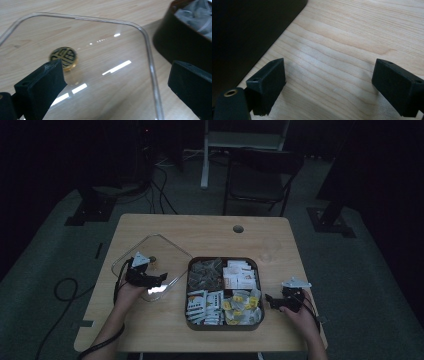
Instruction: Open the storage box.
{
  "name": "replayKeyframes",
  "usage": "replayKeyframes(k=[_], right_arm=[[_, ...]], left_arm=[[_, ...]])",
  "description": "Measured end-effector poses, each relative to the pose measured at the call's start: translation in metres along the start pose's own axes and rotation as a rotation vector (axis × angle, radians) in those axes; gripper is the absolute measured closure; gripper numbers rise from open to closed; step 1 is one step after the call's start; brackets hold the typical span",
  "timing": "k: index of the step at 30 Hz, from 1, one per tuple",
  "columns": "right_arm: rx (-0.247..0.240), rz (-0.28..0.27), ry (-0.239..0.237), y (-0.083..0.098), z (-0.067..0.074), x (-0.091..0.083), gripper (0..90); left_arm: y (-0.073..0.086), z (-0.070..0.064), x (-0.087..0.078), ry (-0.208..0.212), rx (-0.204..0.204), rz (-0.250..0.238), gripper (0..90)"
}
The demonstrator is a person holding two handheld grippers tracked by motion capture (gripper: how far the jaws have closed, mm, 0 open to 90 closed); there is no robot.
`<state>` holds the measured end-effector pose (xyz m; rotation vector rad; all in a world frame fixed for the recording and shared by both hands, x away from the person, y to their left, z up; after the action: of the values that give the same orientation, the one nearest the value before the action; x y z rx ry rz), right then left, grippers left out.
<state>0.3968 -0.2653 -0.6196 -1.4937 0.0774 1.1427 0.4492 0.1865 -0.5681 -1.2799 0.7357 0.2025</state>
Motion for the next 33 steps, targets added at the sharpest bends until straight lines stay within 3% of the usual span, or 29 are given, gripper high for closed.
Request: replayKeyframes(k=[1,8,16,20,29,33], right_arm=[[0.0,0.0,0.0,0.0,0.0,0.0,11.1],[0.0,0.0,0.0,0.0,0.0,0.0,11.1],[0.0,0.0,0.0,0.0,0.0,0.0,11.1],[0.0,0.0,0.0,0.0,0.0,0.0,11.1],[0.0,0.0,0.0,0.0,0.0,0.0,11.1],[0.0,0.0,0.0,0.0,0.0,0.0,11.1]], left_arm=[[0.0,-0.005,-0.003,0.025,0.004,-0.004,1.4],[0.005,-0.021,-0.01,0.082,0.045,-0.019,1.5],[0.012,-0.033,-0.013,0.11,0.061,-0.007,1.4],[0.018,-0.044,-0.016,0.134,0.091,0.011,1.4],[0.029,-0.071,-0.028,0.216,0.158,-0.002,1.4],[0.037,-0.077,-0.032,0.233,0.181,0.002,1.4]])
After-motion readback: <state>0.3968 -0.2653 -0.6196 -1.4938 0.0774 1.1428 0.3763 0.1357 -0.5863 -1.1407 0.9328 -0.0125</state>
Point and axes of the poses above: each handheld gripper's, and its own axes: x roughly forward along the jaws, y roughly out of its underside, z roughly to its left, the point moved 10 cm from there along x, roughly forward along the jaws, and after that the axes turned 14 degrees about -y, right-handed, at the moved point
